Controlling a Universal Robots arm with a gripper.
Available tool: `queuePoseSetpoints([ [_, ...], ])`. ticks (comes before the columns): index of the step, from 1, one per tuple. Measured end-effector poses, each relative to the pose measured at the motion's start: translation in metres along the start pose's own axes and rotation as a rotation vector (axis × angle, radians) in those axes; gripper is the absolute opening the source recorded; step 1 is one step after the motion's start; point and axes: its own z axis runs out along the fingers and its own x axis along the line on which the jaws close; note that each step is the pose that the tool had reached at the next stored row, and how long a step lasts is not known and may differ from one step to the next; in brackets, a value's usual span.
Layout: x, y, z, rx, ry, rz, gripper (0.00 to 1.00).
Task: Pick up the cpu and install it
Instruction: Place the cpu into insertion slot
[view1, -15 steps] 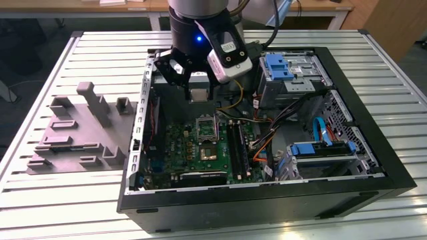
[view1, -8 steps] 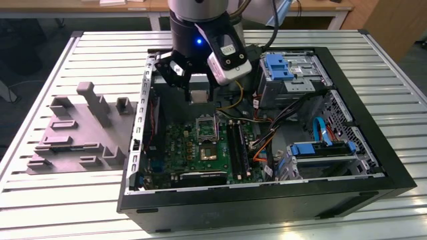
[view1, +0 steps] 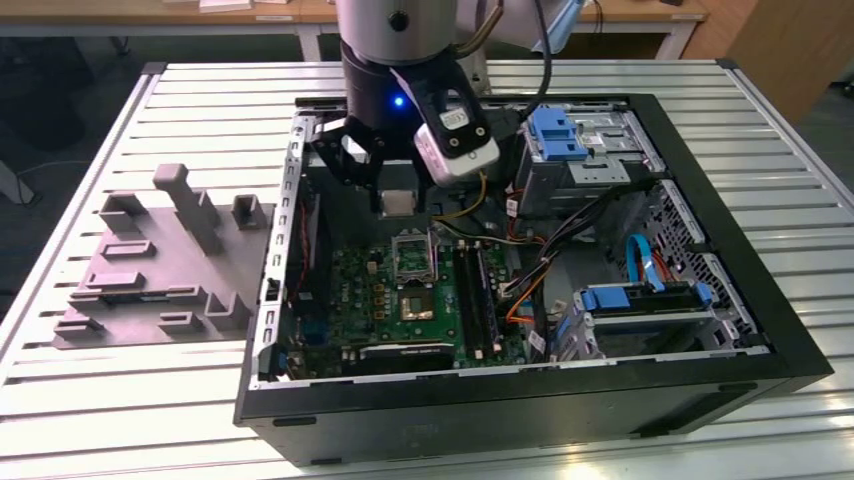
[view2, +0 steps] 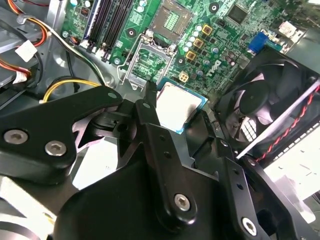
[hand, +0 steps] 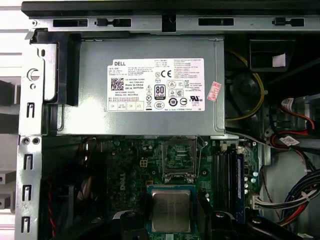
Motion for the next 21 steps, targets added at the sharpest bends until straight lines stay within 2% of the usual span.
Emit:
queuePoseSetpoints([
  [2,0.0,-0.0001,0.0011,0.0002,0.0018,0.0,0.47],
  [15,-0.0001,-0.0016,0.0016,0.0001,0.0019,0.0,0.47],
  [18,0.0,-0.002,0.0039,0.0001,0.0019,0.0,0.47],
  [21,-0.0003,-0.0024,0.0094,0.0,0.0021,0.0,0.47],
])
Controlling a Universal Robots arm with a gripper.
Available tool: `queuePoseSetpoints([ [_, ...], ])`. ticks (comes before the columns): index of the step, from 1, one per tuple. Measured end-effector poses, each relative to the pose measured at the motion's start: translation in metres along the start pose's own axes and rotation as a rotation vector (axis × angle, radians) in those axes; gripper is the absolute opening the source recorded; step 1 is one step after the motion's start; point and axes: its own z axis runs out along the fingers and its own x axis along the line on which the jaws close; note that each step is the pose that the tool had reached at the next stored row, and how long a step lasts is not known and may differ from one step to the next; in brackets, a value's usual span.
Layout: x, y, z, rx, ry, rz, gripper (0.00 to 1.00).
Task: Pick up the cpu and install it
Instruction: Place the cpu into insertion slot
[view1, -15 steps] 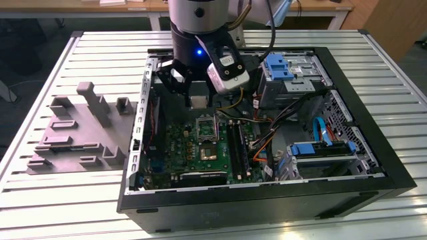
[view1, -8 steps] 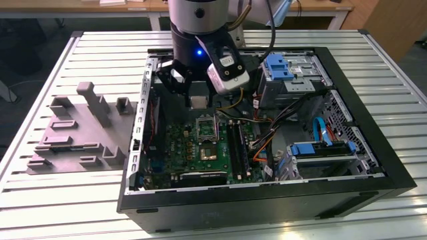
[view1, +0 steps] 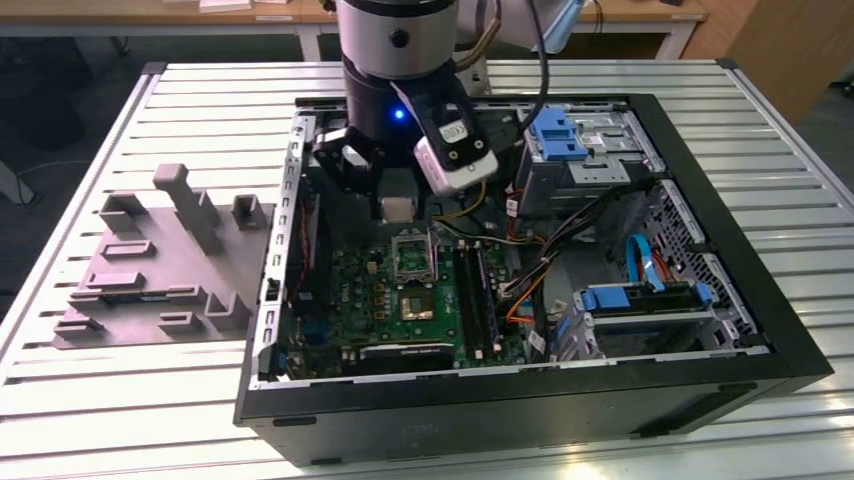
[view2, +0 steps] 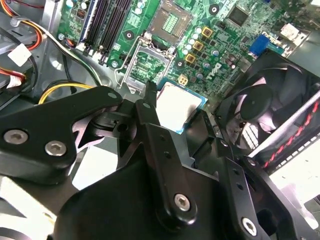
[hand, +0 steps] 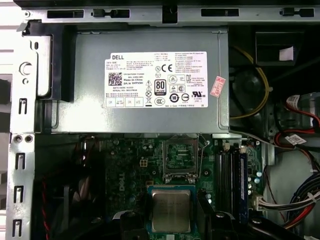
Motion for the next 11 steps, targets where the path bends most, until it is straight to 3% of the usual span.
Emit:
queuePoseSetpoints([
  [11,-0.0045,-0.0101,0.017,0.0001,0.0,0.002,0.47],
])
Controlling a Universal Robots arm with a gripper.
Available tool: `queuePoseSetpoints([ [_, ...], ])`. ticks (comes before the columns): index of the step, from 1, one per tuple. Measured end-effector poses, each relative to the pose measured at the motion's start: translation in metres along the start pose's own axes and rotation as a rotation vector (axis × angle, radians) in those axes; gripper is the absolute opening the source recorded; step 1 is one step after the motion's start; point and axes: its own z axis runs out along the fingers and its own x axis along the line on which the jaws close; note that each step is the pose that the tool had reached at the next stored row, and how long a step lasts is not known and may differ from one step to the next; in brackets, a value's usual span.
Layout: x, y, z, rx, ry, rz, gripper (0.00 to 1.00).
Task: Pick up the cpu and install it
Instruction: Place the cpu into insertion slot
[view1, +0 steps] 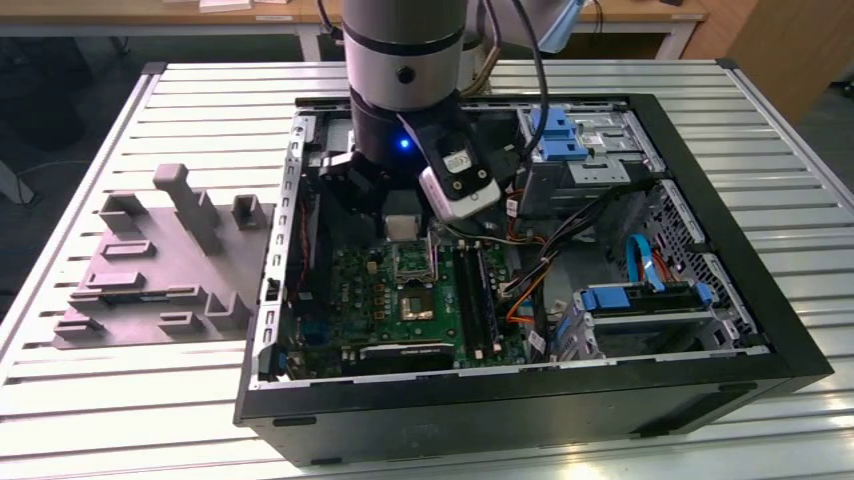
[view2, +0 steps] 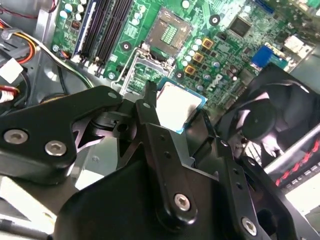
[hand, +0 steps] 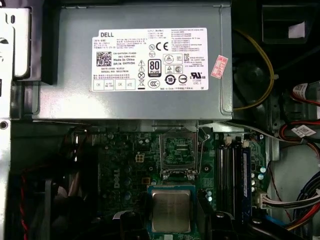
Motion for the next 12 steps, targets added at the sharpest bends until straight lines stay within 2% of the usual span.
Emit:
queuePoseSetpoints([
  [12,-0.0018,-0.0022,0.0149,0.0,0.0,0.0,0.47],
])
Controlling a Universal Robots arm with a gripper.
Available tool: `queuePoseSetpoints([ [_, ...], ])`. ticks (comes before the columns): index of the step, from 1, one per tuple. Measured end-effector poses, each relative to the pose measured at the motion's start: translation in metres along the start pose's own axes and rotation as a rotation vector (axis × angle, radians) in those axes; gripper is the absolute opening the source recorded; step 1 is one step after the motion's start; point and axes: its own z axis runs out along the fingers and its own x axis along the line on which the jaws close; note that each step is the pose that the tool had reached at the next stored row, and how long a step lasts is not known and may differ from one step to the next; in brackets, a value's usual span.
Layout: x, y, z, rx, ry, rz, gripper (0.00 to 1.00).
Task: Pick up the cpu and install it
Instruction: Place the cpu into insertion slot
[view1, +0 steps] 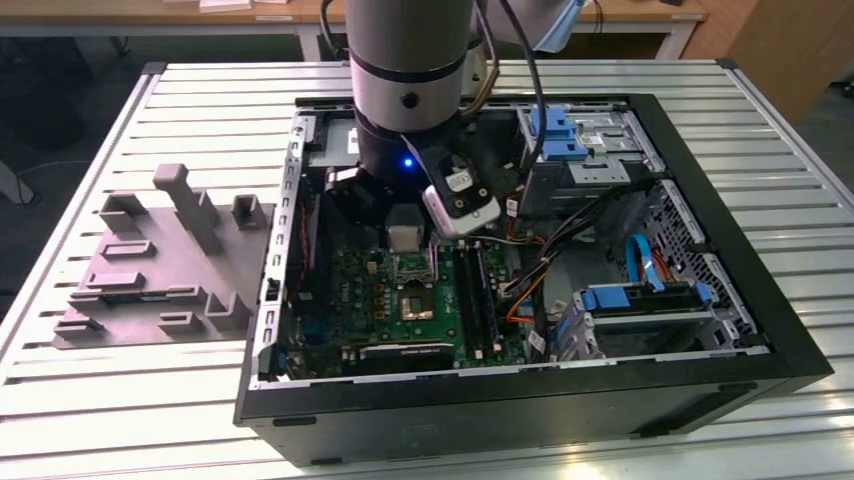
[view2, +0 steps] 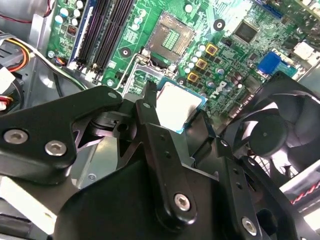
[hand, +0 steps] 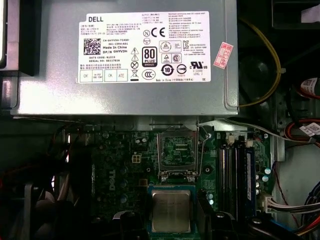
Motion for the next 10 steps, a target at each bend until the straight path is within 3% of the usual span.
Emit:
queuePoseSetpoints([
  [10,0.0,0.0,0.0008,-0.0001,-0.0001,0.0,0.47],
])
